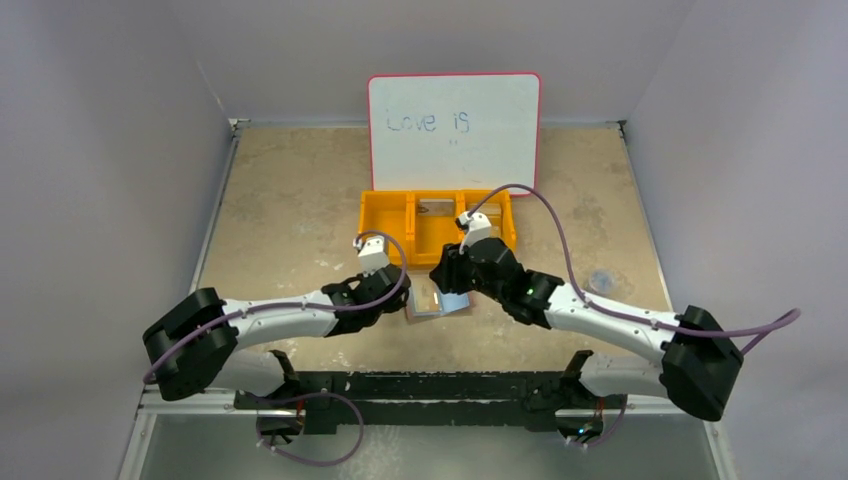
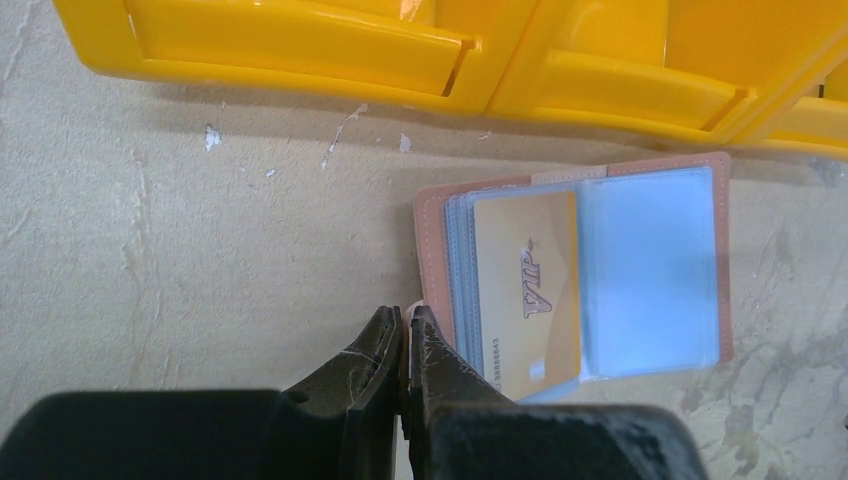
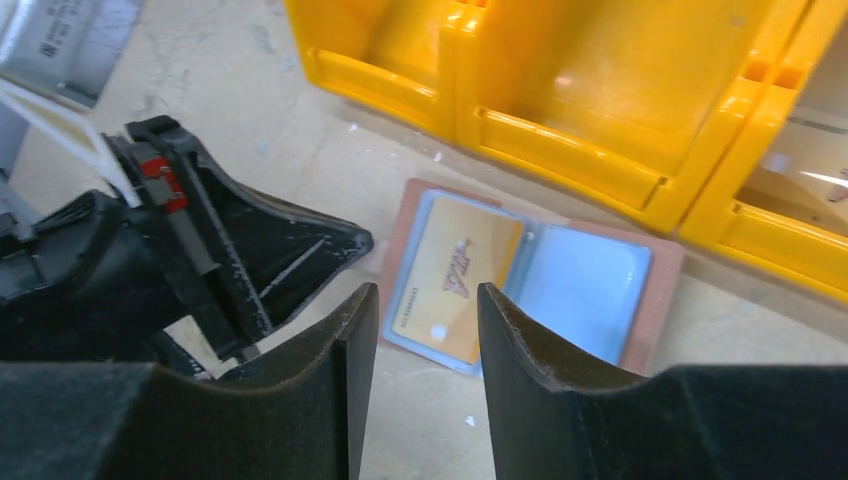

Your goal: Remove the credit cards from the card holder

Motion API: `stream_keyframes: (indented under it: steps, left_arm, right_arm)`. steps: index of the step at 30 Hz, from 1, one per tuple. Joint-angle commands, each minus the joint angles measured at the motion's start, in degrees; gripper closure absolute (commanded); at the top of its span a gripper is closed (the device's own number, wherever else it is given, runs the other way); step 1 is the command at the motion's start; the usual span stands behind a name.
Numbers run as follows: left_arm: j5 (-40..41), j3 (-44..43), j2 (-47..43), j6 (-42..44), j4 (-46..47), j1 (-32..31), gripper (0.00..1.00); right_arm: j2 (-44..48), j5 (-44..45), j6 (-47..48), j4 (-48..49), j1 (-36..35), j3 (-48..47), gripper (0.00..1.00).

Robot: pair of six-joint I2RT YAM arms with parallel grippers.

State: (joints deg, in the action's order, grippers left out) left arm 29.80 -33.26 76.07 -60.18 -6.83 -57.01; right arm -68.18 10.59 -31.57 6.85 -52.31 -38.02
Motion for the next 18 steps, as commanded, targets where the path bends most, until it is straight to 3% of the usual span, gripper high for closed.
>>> stream_keyframes:
  steps: [1,6,10,13,18]
  left_arm:
    - [0.6,-1.82,0.31,1.49,-0.38,0.11,1.0]
    - [2.03,-2.08,1.27,0.43,-1.81,0.07,1.0]
    - [2.56,-2.64,1.44,0.54,-2.62,0.11,0.81]
    - [2.56,-3.47,1.06,0.85,-2.55,0.06,0.71]
    - [1.66,-3.7,1.21,1.35,1.01,0.07,0.55]
  right_arm:
    - [-0.99,-7.11,-2.21,5.68,1.79,0.0,0.56]
    - [-7.51,-18.24,-4.68,13.57,7.14,3.18,0.57]
    - [-11.85,-22.07,-5.33,16.2,8.23,2.62,0.58]
    - [-13.61,-20.61,-6.16,14.29,8.44,2.5,0.66]
    - [-13.65,-21.5,-9.78,18.73,9.8,7.21,0.65]
